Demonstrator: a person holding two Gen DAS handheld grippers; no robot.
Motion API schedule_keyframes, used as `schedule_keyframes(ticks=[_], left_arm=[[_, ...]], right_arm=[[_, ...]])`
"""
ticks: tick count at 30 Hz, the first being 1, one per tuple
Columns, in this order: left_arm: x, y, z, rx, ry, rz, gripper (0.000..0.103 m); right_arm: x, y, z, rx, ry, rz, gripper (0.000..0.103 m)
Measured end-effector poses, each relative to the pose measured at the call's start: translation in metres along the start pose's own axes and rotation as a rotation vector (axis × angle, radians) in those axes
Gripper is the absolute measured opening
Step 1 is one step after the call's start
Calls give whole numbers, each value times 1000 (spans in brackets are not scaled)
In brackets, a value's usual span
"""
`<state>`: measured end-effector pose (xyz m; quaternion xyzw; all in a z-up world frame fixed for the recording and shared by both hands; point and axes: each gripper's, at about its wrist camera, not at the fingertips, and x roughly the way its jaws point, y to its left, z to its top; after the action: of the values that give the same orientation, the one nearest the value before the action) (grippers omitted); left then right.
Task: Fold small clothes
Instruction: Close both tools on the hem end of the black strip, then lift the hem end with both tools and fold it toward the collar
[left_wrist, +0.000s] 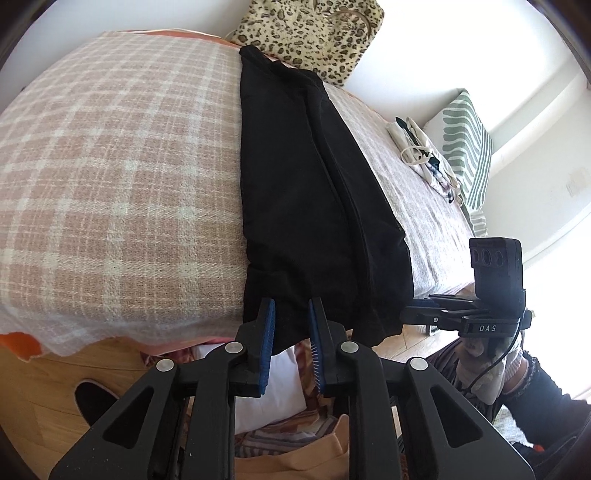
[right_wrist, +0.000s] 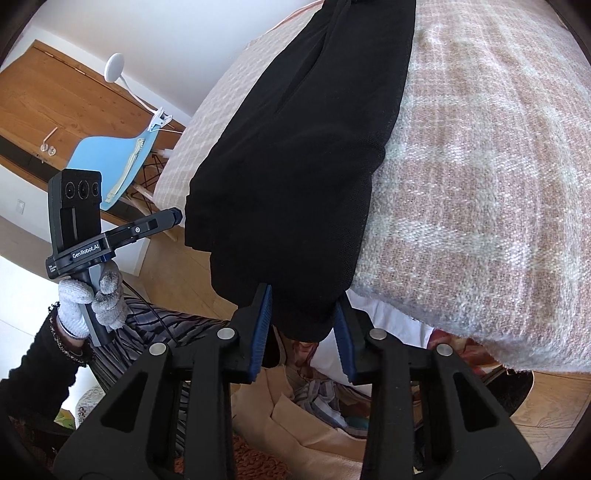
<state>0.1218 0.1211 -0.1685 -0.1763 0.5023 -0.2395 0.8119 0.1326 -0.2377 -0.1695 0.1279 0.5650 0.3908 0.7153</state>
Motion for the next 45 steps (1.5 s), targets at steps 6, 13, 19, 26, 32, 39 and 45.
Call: schedule_keyframes(ticks=[6, 13, 19, 26, 32, 39, 45], left_arm=[[9, 21, -5, -130, 67, -15, 45], [25, 26, -3, -202, 119, -110, 44], [17, 13, -5, -143, 84, -138, 16], [2, 5, -5, -83, 29, -156, 4], [-8, -2, 1, -94, -17, -218, 4], [-3, -16, 12, -107, -28, -261, 4], [-5, -19, 30, -119, -65, -285, 4]], right_arm=[[6, 0, 2, 13, 11, 17, 36], [14, 6, 6, 13, 22, 22, 36], [17, 11, 5, -12, 35, 50, 34], [4, 6, 9, 17, -11, 73, 7], [-21, 2, 11, 87, -79, 172, 7], [-33, 10, 17, 99, -100, 206, 6], [-41, 13, 34, 103, -117, 209, 7]])
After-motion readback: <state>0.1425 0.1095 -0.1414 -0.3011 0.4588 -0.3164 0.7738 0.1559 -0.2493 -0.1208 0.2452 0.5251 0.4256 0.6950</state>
